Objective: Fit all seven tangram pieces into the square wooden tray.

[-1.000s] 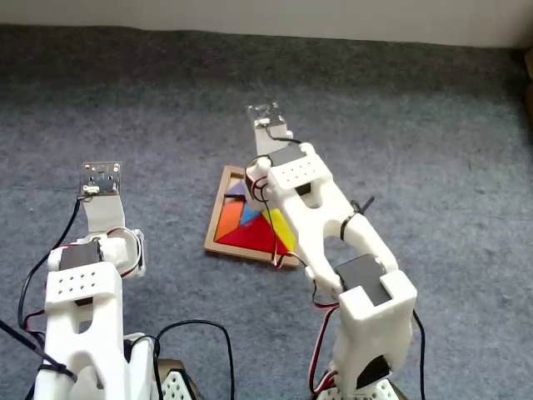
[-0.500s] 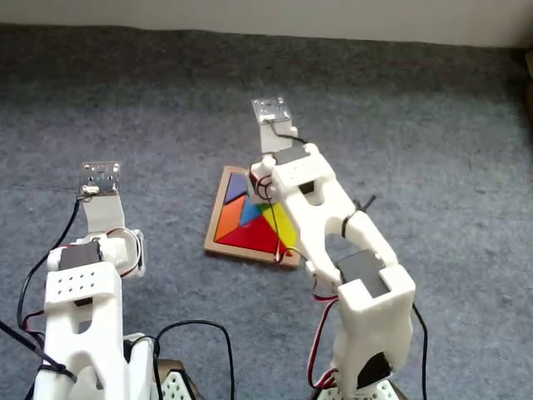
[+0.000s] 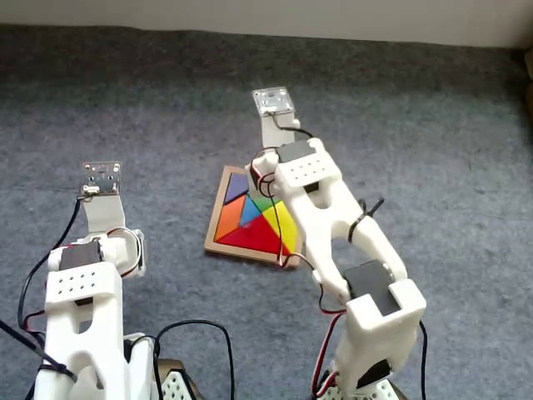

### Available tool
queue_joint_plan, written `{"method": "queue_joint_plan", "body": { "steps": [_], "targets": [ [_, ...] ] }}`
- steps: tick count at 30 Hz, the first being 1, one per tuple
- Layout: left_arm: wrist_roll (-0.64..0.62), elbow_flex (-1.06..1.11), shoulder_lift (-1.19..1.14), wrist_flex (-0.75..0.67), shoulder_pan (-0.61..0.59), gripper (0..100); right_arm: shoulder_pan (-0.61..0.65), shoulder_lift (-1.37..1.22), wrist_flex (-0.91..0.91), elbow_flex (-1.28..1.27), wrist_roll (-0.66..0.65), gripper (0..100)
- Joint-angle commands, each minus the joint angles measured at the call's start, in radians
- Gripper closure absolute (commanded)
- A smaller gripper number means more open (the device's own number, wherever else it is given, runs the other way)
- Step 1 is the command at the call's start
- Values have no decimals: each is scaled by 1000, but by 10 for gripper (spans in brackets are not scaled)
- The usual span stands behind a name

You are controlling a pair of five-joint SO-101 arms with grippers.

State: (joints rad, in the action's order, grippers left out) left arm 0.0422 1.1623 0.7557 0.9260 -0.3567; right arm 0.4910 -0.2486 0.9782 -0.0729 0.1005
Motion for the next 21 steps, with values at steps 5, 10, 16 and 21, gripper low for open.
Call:
{"method": "queue_joint_plan", "body": {
  "steps": [5, 10, 16, 21],
  "targets": [
    [8, -7, 22, -15, -7, 832, 16, 56, 31, 24, 3, 974],
    [8, -5, 22, -31, 33, 832, 33, 130, 166, 24, 2, 975],
    [8, -7, 24, -15, 102, 836, 21, 185, 251, 12, 2, 976],
    [3, 5, 131, 2, 101, 856, 18, 367, 254, -150, 2, 976]
  ]
}}
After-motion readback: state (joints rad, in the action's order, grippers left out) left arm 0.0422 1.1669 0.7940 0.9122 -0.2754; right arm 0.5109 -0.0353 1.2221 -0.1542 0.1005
